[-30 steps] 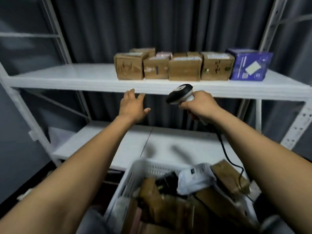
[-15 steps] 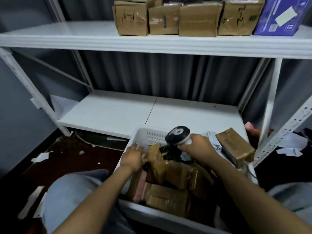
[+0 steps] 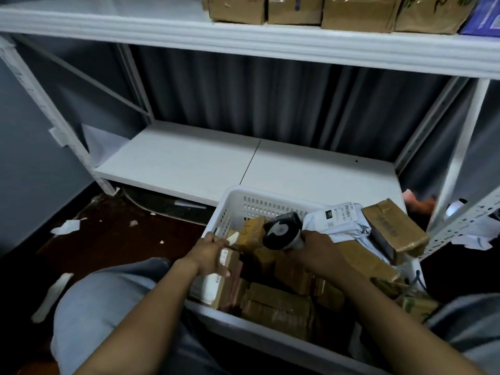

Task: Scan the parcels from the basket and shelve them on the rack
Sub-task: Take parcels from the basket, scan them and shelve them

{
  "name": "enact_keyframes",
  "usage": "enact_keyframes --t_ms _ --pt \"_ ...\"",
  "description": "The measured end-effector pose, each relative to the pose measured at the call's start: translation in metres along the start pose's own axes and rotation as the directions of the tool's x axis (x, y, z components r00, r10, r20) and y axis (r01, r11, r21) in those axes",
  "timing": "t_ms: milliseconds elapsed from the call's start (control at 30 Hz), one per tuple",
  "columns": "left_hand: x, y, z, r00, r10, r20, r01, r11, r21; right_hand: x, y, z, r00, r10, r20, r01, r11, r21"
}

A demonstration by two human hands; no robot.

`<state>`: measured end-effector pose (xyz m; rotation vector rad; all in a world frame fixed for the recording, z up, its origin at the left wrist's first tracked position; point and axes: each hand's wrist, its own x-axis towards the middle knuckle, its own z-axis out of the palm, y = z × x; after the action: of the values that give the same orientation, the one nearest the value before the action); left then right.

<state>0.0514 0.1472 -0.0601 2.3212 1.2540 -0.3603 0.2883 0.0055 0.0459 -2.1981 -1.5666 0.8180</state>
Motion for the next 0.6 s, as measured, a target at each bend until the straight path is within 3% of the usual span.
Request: enact_keyframes --t_ms 200,367,500,600 --pt "-0.008 -0.015 0.006 0.999 -0.035 0.025 0.037 0.997 -0.074 -0.001 0.005 0.004 1.000 0.021 -0.015 -0.020 0.998 0.066" --pt "-0.011 -0.002 0.016 0.999 -0.051 -0.009 0.042 0.899 -0.436 -0.003 0.014 0.008 0.999 0.050 -0.016 -0.048 0.991 0.127" --pt "-0.013 0.016 0.029 0.999 -0.007 -0.041 -0.013 0.877 -0.480 -0.008 0.021 0.009 0.997 0.072 -0.015 -0.068 0.984 0.163" --pt "-0.016 0.024 0.038 1.000 -0.023 0.017 0.029 0.796 -0.605 -0.012 0.024 0.004 0.996 0.093 -0.014 -0.087 0.968 0.236"
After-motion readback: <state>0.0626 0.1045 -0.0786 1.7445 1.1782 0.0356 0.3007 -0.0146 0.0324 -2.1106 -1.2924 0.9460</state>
